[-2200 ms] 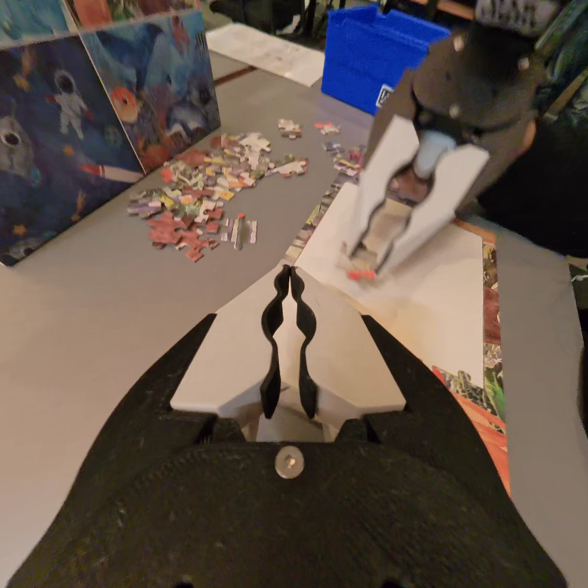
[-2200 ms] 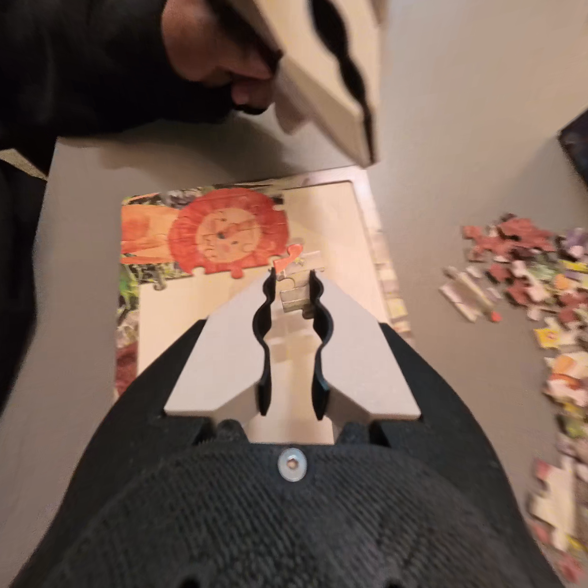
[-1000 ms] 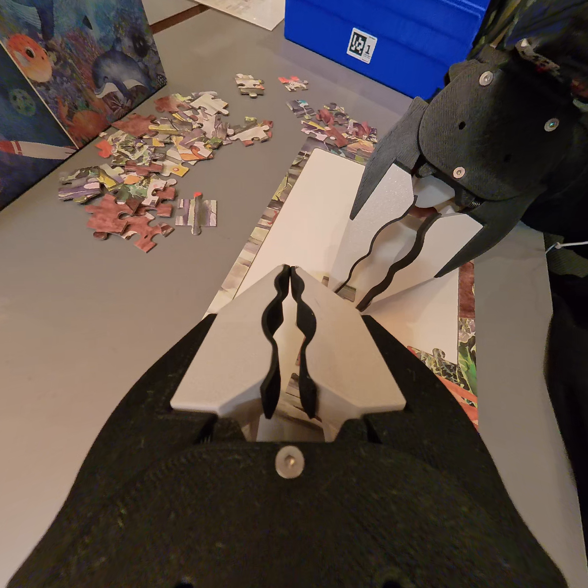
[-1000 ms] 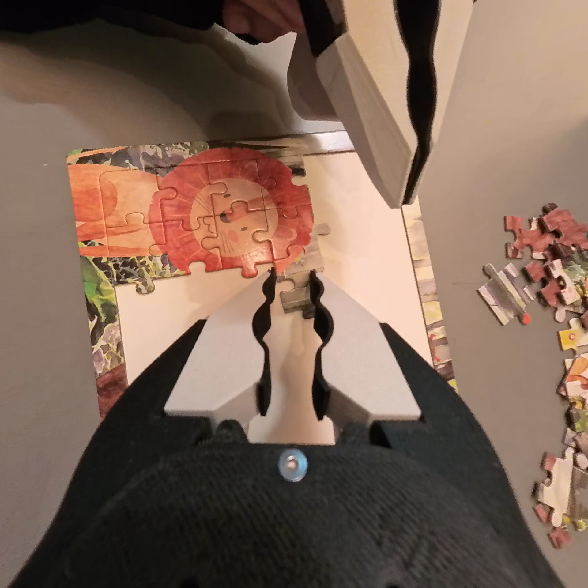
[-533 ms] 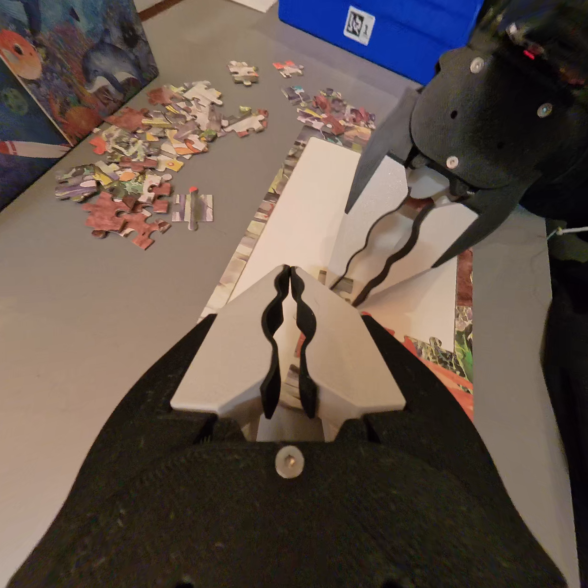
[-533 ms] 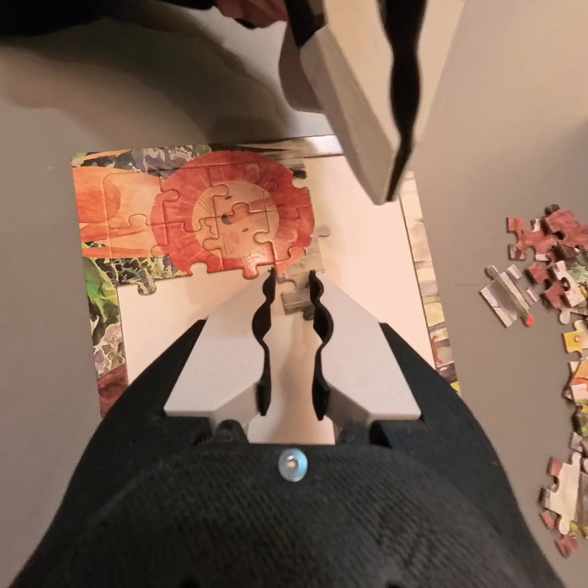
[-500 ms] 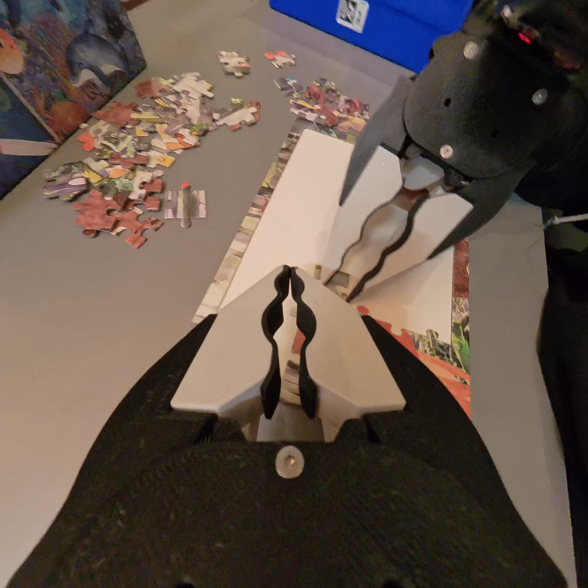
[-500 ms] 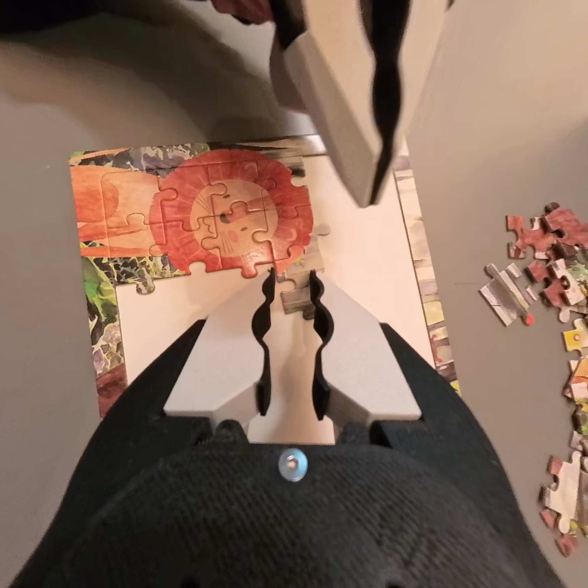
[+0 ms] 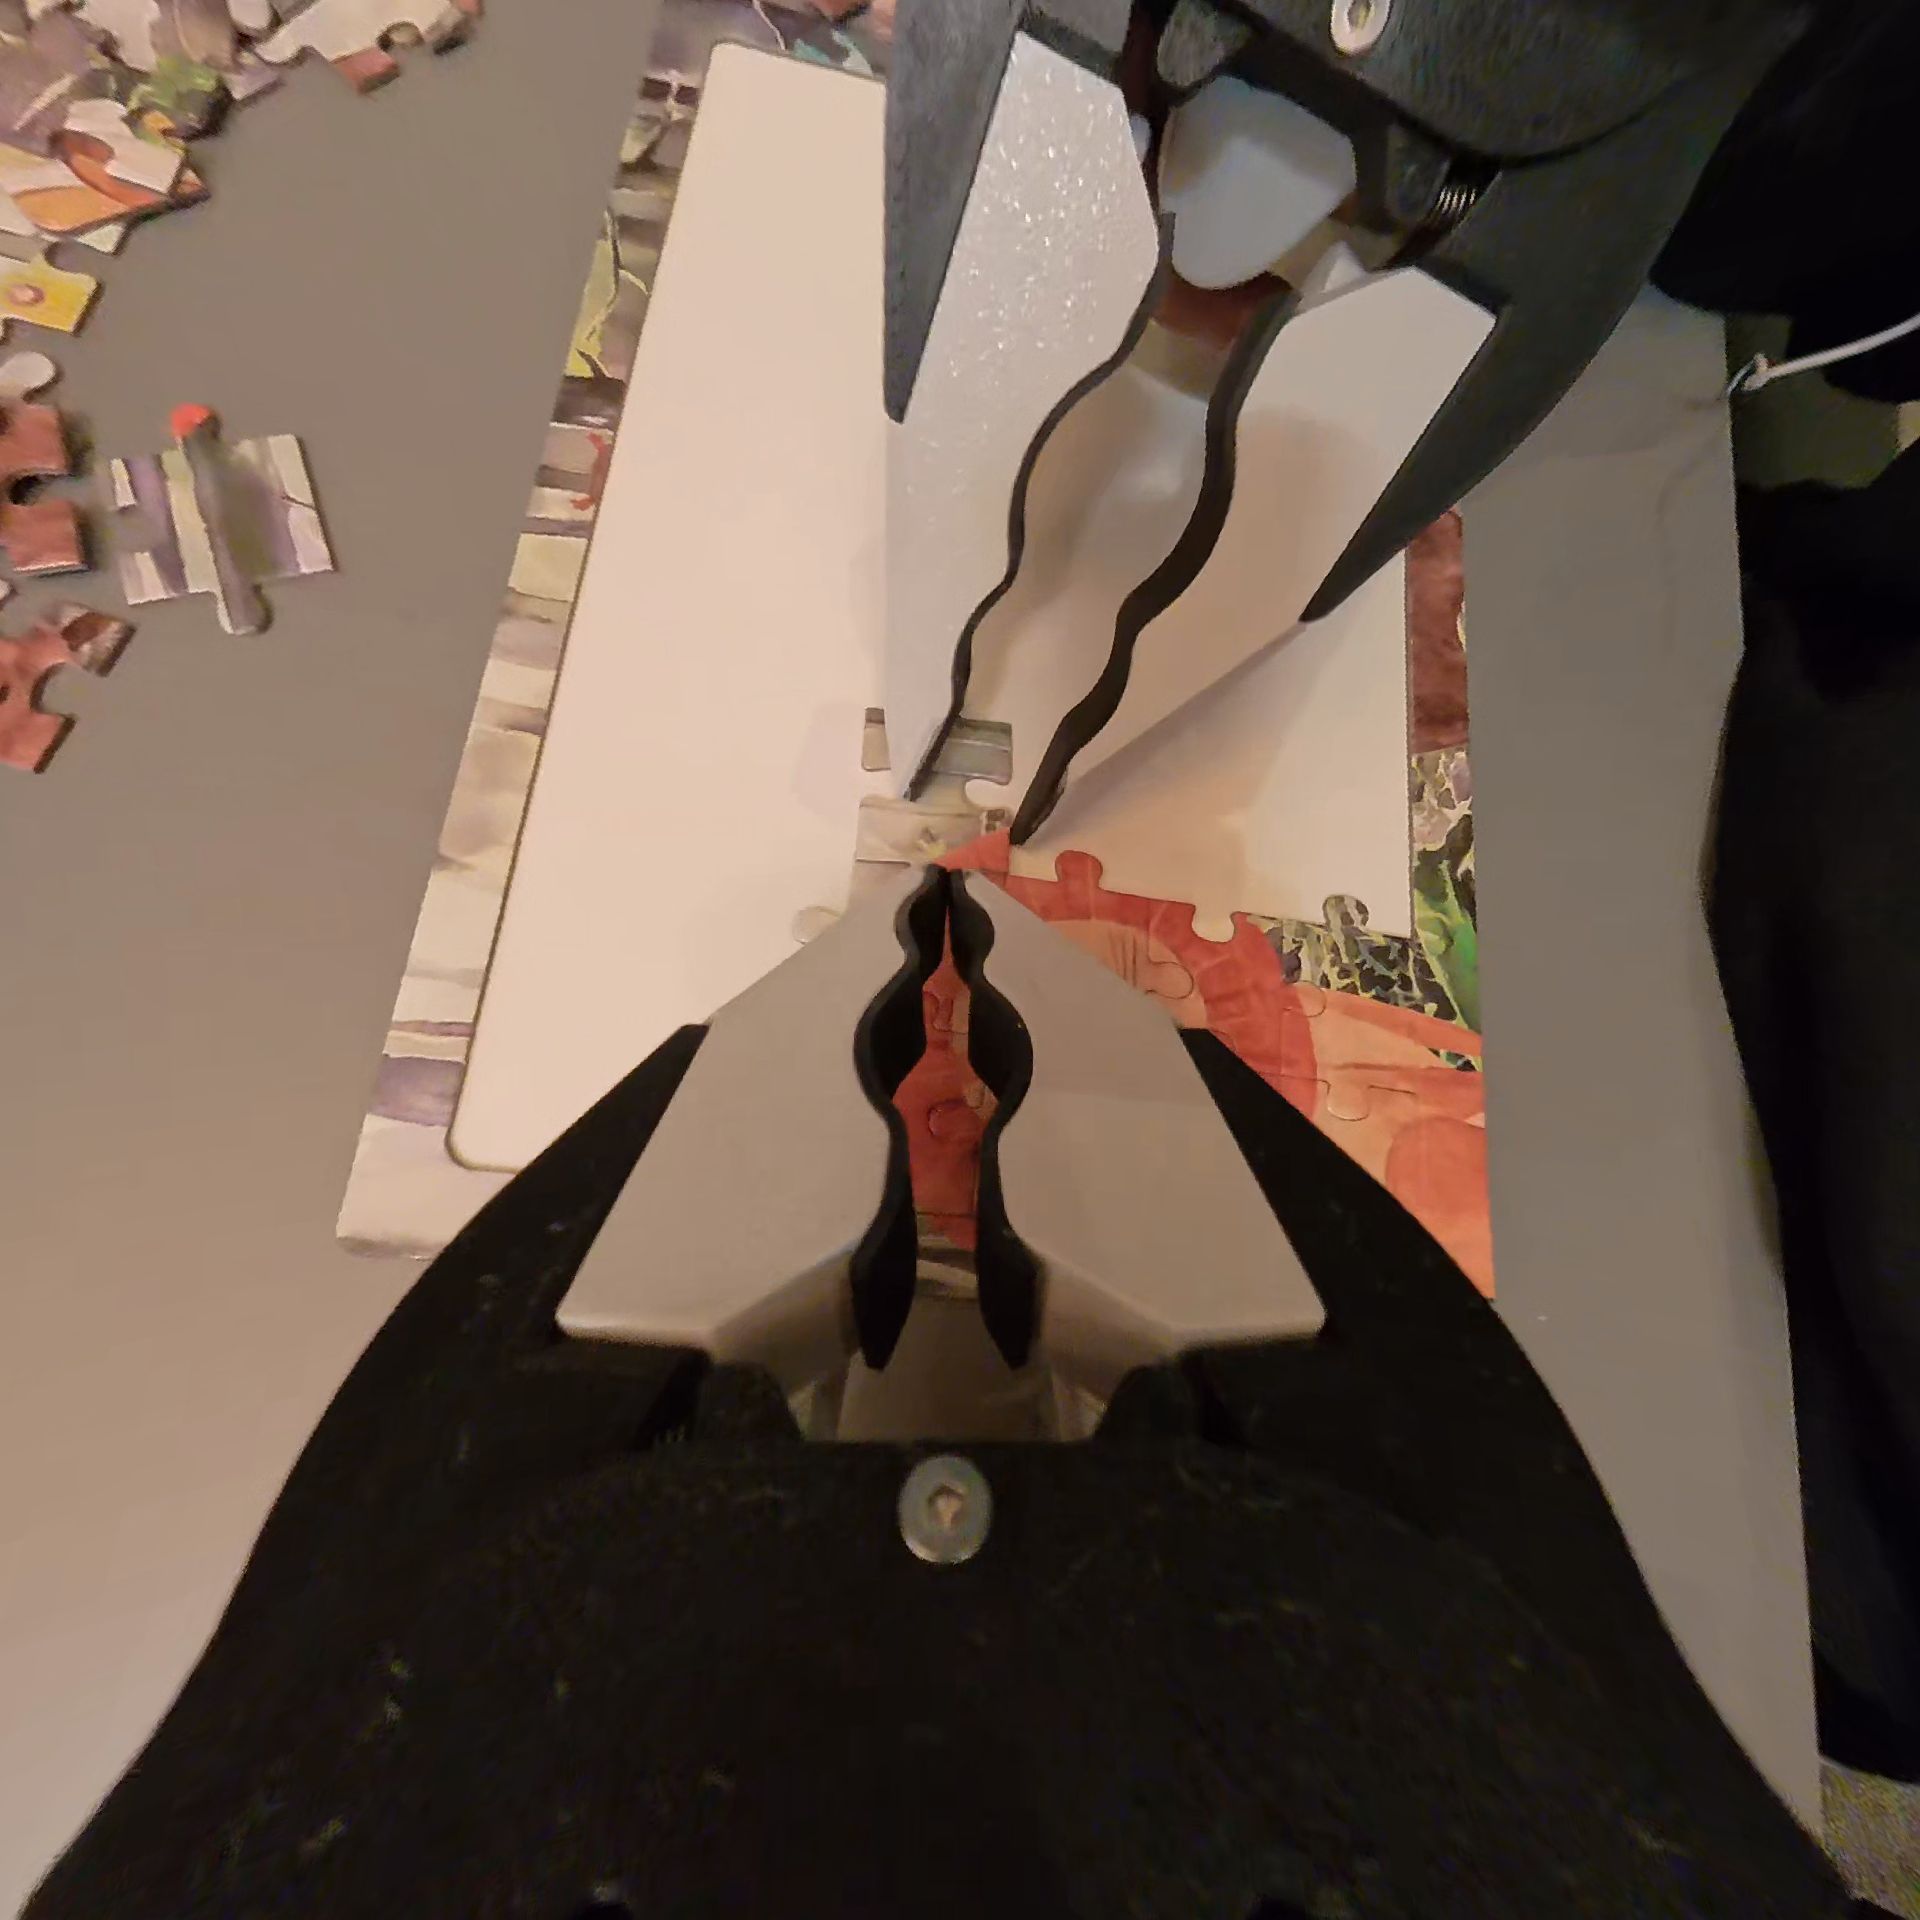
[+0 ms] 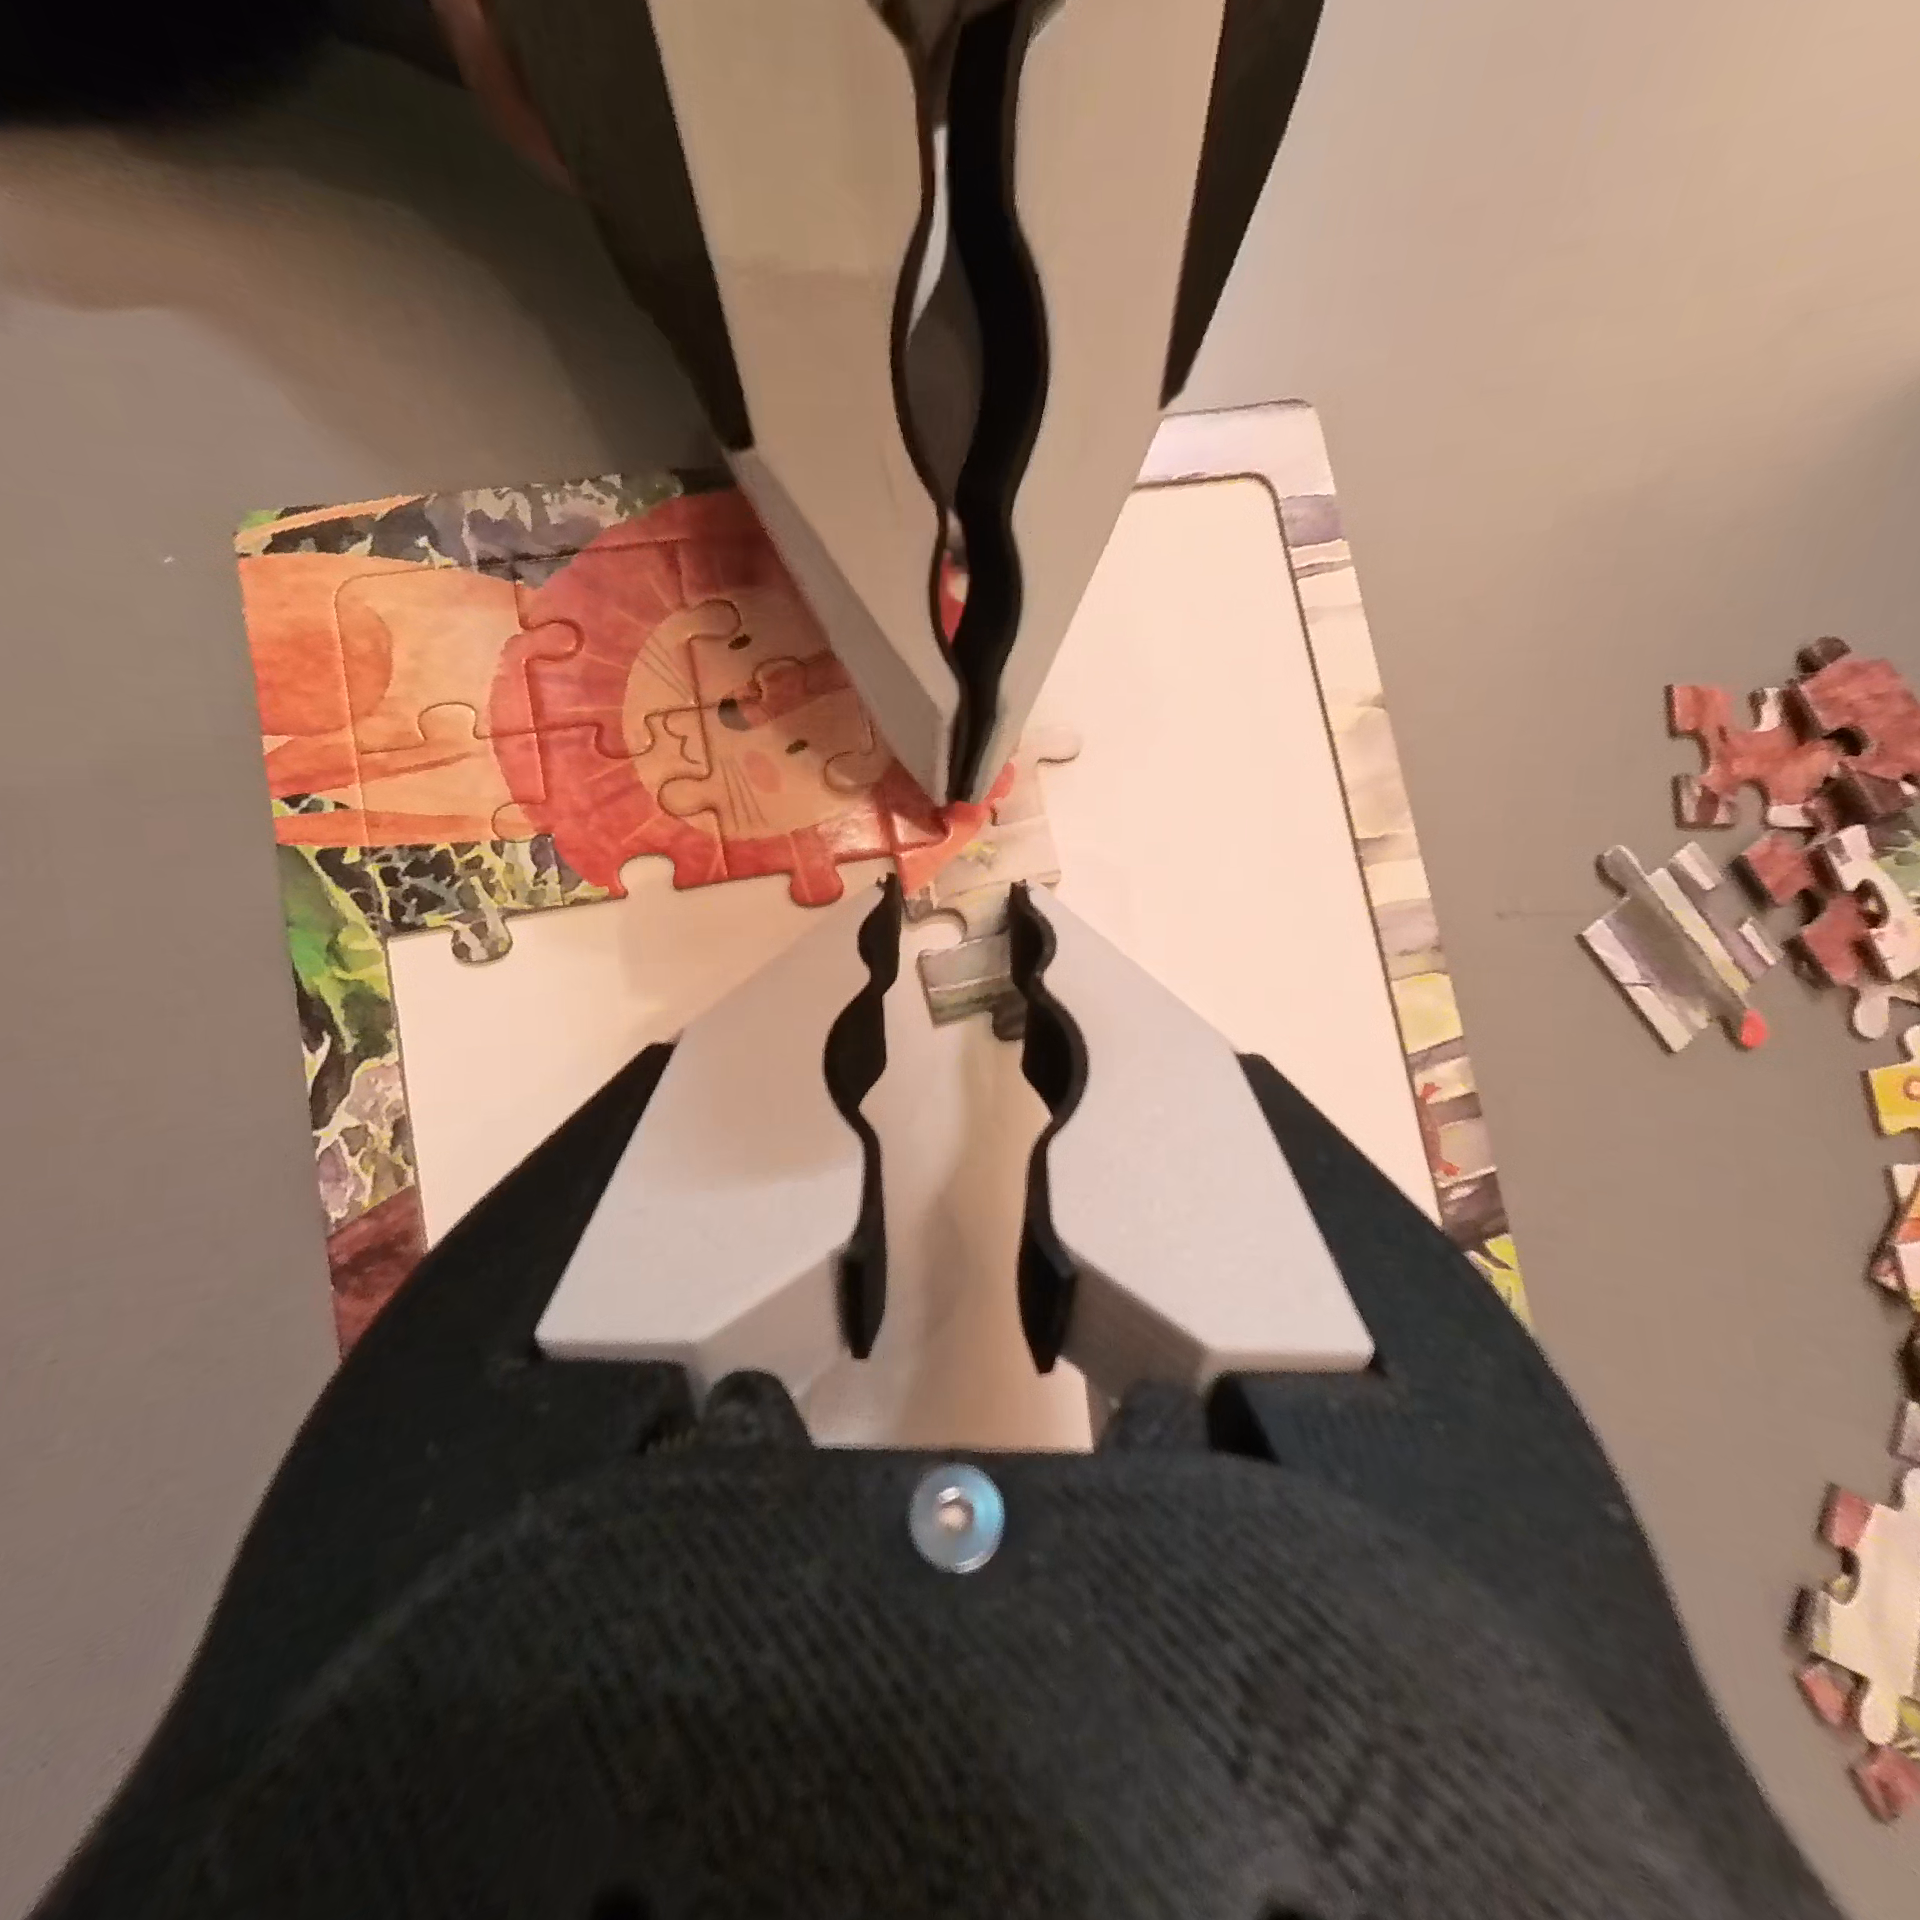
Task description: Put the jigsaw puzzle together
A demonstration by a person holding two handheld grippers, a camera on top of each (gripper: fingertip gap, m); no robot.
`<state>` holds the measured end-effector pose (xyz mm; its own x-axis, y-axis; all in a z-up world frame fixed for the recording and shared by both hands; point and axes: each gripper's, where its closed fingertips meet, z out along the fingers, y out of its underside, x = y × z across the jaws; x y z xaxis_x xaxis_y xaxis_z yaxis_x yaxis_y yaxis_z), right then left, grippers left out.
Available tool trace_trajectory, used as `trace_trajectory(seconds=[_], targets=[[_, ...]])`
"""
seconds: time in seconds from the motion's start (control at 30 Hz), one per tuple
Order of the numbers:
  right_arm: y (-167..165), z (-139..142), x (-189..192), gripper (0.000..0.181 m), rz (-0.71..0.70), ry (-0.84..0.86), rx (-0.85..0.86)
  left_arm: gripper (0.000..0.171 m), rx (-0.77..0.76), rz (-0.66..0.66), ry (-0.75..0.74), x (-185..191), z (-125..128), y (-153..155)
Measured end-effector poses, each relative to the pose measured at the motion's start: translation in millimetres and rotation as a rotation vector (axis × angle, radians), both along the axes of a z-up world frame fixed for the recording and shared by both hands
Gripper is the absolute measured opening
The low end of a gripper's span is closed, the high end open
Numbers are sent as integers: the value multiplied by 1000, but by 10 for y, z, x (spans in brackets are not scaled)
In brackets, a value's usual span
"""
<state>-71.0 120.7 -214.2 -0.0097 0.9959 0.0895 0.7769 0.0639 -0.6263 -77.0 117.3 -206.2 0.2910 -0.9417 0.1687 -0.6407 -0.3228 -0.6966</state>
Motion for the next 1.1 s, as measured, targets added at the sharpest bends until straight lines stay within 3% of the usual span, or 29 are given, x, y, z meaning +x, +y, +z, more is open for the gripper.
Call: trace_trajectory(seconds=[0.2,1.1], targets=[[1,1,8,18,1,-6,8,0,25,-6,51,21,-74,-13],[-10,-1,3,16,13,10,3,0,4,14,15,-2,-18,11]])
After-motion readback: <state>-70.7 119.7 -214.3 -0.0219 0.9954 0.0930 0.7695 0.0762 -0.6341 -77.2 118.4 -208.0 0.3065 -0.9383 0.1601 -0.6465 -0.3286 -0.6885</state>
